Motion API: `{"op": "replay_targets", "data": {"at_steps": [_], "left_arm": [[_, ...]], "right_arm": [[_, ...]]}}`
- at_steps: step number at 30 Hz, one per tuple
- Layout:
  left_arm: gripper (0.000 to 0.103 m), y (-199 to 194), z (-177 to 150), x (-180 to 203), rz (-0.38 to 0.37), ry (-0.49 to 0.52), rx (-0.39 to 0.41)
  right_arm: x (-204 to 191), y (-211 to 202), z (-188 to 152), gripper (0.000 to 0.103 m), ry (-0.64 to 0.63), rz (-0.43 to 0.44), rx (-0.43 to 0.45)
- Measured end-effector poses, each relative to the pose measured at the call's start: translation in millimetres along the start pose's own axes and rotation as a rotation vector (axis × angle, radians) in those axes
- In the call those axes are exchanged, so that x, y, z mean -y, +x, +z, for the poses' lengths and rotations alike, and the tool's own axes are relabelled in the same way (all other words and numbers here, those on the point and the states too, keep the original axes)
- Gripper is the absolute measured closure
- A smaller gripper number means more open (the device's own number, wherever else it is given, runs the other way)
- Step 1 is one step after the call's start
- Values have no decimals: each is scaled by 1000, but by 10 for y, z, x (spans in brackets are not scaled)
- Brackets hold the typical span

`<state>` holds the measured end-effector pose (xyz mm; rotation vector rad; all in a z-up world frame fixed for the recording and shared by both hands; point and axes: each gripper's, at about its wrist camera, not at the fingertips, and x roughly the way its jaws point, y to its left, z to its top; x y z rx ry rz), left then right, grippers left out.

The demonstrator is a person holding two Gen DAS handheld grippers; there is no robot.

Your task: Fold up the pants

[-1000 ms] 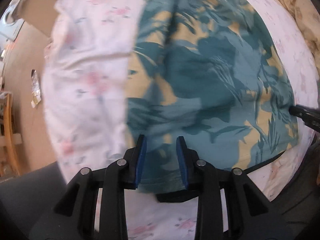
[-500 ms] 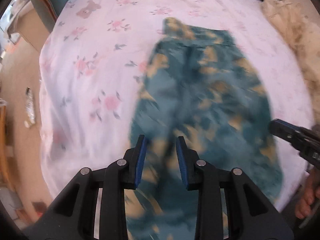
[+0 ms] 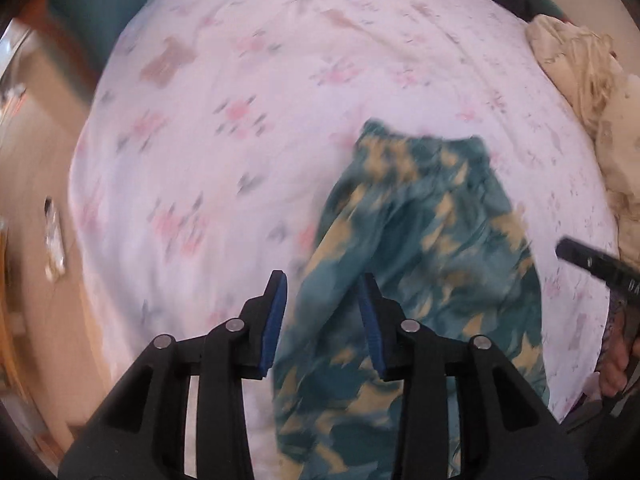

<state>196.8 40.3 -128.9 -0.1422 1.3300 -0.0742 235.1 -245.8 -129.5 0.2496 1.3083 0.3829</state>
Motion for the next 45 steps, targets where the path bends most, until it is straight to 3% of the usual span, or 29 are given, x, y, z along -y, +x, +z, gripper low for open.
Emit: {"op": "replay_targets", "data": {"at_steps": [5,7,11,13,14,16,20,23,25,27,28,29,30,31,32,35,36,38,39,40,42,45], "left_arm": [[73,241,319,128,-28,33,-3],[90,359,419,157,-44,56,-15],[96,394,477,182,-56,112,-18],[97,340,482,184,-75,135,-11],[98,328,508,222,-86,145,-5],[98,243,562,262,-107,168,12],[97,315,723,340,-70,192,20],[85,542,812,310,28,208,-25],[51,588,855,205,52,162,-49],[34,530,891,100,23,131,-33],[33,510,905,64,-6,125,-25],[33,505,919,42,-30,124,-25],[33,522,944,26,-62,124,-34],[33,545,960,21,-77,122,-42],[33,593,983,20,-89,118,-55],[33,730,1039,53,-120,134,-86],[34,792,1060,64,-150,138,-97],[51,860,1053,93,-176,160,-138],[70,857,1047,124,-209,185,-151],[81,831,1034,151,-229,199,-161],[88,748,1002,263,-195,273,-151],[89,615,1027,353,-188,341,-124]], "right_arm": [[-88,276,523,56,27,64,4],[-162,424,653,56,27,72,-1],[-262,731,778,56,-2,26,-37],[-295,819,802,70,-33,15,-31],[-306,810,793,87,-50,22,-16],[-289,737,758,102,-60,23,13],[-128,642,787,103,-36,6,45],[30,701,818,103,12,10,-1],[75,641,830,98,32,68,2],[78,569,834,94,22,101,10],[73,550,845,91,14,124,11],[68,545,848,81,11,129,11],[63,563,866,62,16,141,4],[62,571,872,53,23,148,-2],[49,607,887,48,30,166,-5],[-1,713,904,48,33,175,-24],[-15,781,904,48,36,176,-40],[-58,947,871,53,26,166,-102],[-105,982,844,66,13,166,-113],[-155,984,813,71,-9,159,-116],[-279,907,774,79,-87,134,-84],[-310,806,837,84,-120,141,-71]]}}
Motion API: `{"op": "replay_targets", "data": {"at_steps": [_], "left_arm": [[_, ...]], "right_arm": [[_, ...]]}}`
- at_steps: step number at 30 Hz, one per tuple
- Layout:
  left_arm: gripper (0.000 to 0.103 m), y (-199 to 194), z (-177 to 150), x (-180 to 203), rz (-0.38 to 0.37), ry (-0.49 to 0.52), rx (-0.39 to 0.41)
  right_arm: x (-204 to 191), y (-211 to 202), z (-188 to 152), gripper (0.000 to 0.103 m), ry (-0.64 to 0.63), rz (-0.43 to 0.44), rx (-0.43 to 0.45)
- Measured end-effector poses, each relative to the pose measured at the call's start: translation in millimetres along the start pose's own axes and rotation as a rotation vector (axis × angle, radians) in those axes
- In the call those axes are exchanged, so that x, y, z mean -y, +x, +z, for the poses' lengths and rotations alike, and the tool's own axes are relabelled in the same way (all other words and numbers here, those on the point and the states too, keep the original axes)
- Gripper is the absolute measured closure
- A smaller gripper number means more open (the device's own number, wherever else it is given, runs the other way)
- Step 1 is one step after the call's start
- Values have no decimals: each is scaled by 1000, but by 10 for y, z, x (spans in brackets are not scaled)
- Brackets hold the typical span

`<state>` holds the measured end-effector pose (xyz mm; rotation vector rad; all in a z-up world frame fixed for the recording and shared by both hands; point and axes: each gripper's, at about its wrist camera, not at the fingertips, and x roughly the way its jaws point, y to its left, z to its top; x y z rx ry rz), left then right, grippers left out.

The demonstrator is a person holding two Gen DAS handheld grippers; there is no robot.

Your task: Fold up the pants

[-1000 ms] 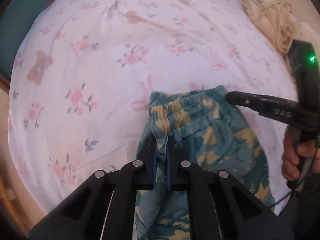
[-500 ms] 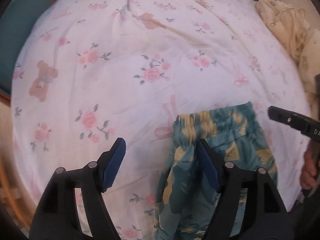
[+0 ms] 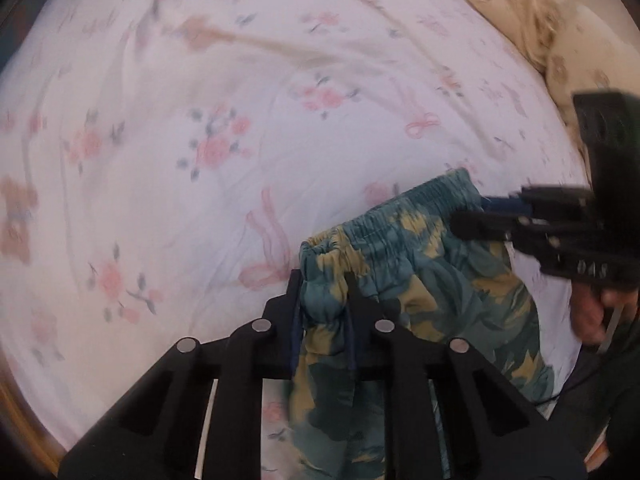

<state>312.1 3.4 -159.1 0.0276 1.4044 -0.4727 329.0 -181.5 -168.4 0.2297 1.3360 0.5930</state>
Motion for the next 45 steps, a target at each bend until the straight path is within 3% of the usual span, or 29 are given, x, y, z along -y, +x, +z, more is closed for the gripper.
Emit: {"op": "replay_targets", "data": {"at_steps": [4,8,10,17,26,28,30,35,36,37,39,41,42,45], "left_arm": [[89,-350,270,-1,7,14,121],[88,-805,388,146,59,97,309],[88,-894,338,212,69,136,330],[88,-1057,-277,624,74,286,333],[88,-1154,-1275,1113,94,373,266],[85,-1082,-1491,1216,121,399,243],[85,-866,-1718,1346,198,468,199],[77,-423,-1996,1358,202,355,41],[67,-436,-2055,1359,202,351,34],[49,-451,-2111,1352,217,348,24],[34,-512,-2211,1300,293,342,-8],[34,-643,-2245,1247,300,322,12],[34,-773,-2236,1209,263,286,49],[34,-982,-2090,1156,235,169,159]], "right_arm": [[-93,-229,230,85,-69,-22,73],[-283,-658,453,85,-142,-26,211],[-359,-775,448,85,-189,-26,216],[-588,-1051,-196,85,-329,-38,189],[-806,-1192,-1281,85,-326,-58,171],[-856,-1163,-1551,85,-325,-72,158],[-869,-1052,-1795,85,-314,-101,133],[-782,-624,-2287,80,-218,-168,27],[-766,-578,-2360,80,-201,-180,-9],[-778,-570,-2420,80,-204,-183,-37],[-816,-635,-2524,79,-232,-193,-80],[-843,-812,-2580,76,-243,-170,-65],[-848,-891,-2594,76,-238,-141,-48],[-828,-1132,-2460,76,-189,-90,83]]}}
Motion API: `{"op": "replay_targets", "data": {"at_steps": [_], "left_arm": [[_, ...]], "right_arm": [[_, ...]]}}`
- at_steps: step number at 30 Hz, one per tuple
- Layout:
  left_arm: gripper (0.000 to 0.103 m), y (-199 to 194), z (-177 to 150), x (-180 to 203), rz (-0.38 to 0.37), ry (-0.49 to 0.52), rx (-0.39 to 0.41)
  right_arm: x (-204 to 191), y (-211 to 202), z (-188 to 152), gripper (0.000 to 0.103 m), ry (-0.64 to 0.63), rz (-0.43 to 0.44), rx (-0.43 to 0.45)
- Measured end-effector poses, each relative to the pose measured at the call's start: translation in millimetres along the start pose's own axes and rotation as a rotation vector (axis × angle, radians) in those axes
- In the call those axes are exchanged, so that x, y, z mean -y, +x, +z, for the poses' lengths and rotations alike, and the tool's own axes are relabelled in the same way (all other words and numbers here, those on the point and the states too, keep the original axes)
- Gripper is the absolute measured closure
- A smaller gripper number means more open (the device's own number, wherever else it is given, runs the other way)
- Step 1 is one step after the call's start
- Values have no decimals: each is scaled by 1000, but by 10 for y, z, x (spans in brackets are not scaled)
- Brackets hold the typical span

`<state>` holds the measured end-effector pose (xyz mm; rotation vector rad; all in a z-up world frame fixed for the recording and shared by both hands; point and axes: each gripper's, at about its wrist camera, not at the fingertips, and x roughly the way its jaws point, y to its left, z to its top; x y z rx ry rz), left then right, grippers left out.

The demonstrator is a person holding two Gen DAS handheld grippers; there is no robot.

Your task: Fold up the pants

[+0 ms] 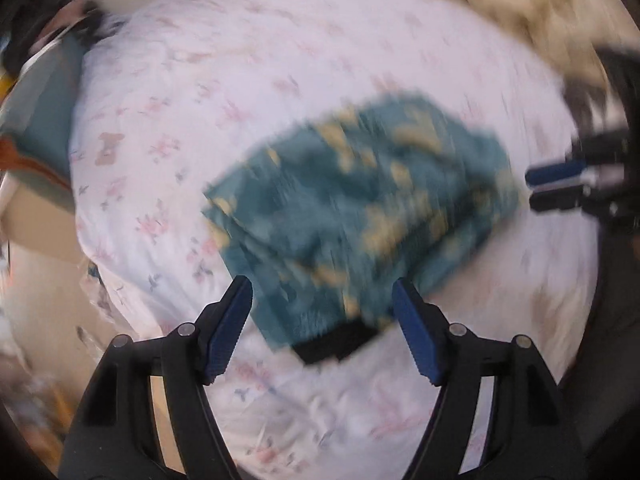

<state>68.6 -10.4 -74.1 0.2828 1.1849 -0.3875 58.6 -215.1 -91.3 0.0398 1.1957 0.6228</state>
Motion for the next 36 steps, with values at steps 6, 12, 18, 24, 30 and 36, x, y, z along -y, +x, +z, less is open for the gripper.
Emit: {"op": "replay_targets", "data": {"at_steps": [6,12,18,24,30,36], "left_arm": [[35,420,162,-5,5,-223,-15],[36,779,-193,129,-57,-243,-225],[36,541,-196,-118,-108,-343,-176],[38,450,-78,-1014,-115,-716,12],[57,837,-46,-1248,-157,-840,-4],[70,1064,198,-1187,-168,-794,-22]], "right_arm": [[188,284,376,77,149,-21,56],[39,790,98,77,96,-14,-171],[306,458,87,72,249,47,-80],[1120,207,347,56,514,101,113],[1511,564,552,58,572,121,93],[1451,880,712,76,505,105,45]]}}
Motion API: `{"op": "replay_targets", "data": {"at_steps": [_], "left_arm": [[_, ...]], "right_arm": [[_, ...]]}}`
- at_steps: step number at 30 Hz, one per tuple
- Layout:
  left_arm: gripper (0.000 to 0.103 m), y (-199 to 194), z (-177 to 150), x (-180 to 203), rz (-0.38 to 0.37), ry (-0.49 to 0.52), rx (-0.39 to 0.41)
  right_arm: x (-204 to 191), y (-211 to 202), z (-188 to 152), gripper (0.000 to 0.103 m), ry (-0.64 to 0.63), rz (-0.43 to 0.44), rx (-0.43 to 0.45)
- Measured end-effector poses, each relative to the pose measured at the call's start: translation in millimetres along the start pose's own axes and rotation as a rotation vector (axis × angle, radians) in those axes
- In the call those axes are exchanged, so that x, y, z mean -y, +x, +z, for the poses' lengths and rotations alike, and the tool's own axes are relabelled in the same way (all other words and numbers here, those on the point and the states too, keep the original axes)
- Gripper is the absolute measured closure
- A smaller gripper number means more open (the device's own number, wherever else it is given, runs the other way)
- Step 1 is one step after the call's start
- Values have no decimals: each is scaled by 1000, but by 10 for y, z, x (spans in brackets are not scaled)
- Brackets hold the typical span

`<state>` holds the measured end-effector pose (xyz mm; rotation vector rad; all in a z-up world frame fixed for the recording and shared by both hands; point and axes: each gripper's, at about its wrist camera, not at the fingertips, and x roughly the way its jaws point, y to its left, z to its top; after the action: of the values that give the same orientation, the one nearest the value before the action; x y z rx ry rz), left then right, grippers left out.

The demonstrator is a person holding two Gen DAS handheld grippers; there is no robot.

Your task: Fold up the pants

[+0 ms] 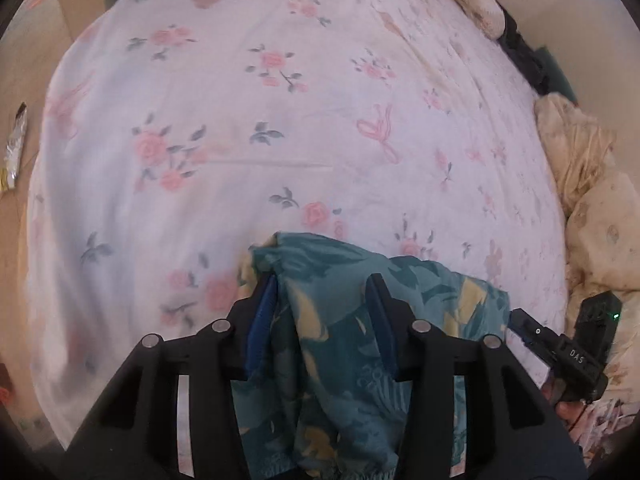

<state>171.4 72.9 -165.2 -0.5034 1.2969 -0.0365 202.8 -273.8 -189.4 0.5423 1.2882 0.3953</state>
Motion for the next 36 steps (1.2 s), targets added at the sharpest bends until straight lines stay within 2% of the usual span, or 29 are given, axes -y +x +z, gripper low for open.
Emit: {"op": "replay_targets", "data": {"at_steps": [1,2,3,8,10,12,15,16,17,20,21,22,23,24,25,27,29,30,31,32,33,36], "left_arm": [[93,33,17,16,11,13,-6],[102,57,31,22,17,26,-16],[102,59,30,40,31,39,-16],[103,-211,41,45,9,36,86],[103,-234,66,34,25,44,93],[102,-169,68,13,47,53,74],[94,-108,70,14,95,34,77],[85,-131,71,9,119,24,80],[82,-177,59,10,136,17,99],[81,-377,-70,146,179,91,186],[81,-435,-147,221,163,126,204],[81,-479,-248,320,113,164,207],[81,-487,-350,431,64,205,191],[81,-473,-406,495,32,225,173],[81,-419,-488,566,-18,245,124],[81,-280,-597,654,-31,276,48],[81,-90,-688,664,13,309,-8],[81,-23,-718,653,36,318,-33],[80,129,-753,612,88,338,-97],[80,221,-772,547,126,357,-130],[81,209,-751,489,101,355,-122],[81,130,-671,372,60,311,-151]], "right_arm": [[4,-5,-19,82,-11,-10,-1],[-10,-20,-33,93,-31,-24,4],[-41,-38,-34,101,-55,-34,8],[-76,-328,-17,102,-80,-37,93],[-38,-353,17,102,-71,-75,115],[10,-282,26,102,-58,-86,86],[-7,-184,-18,101,-76,-128,59],[-14,-194,-16,100,-71,-128,57],[-32,-231,-14,96,-68,-132,65],[-216,-438,-65,96,-151,-192,130],[-296,-502,-111,96,-180,-165,134],[-367,-520,-157,96,-205,-98,115],[-468,-510,-226,96,-233,-23,79],[-534,-480,-281,96,-249,4,56],[-599,-418,-340,96,-264,7,28],[-686,-222,-442,96,-286,-14,-33],[-741,-1,-539,96,-328,-59,-81],[-755,150,-583,96,-372,-134,-115],[-741,228,-623,97,-395,-197,-128],[-679,294,-635,100,-397,-265,-141],[-593,329,-642,103,-381,-302,-159],[-447,200,-611,103,-339,-316,-174]]}}
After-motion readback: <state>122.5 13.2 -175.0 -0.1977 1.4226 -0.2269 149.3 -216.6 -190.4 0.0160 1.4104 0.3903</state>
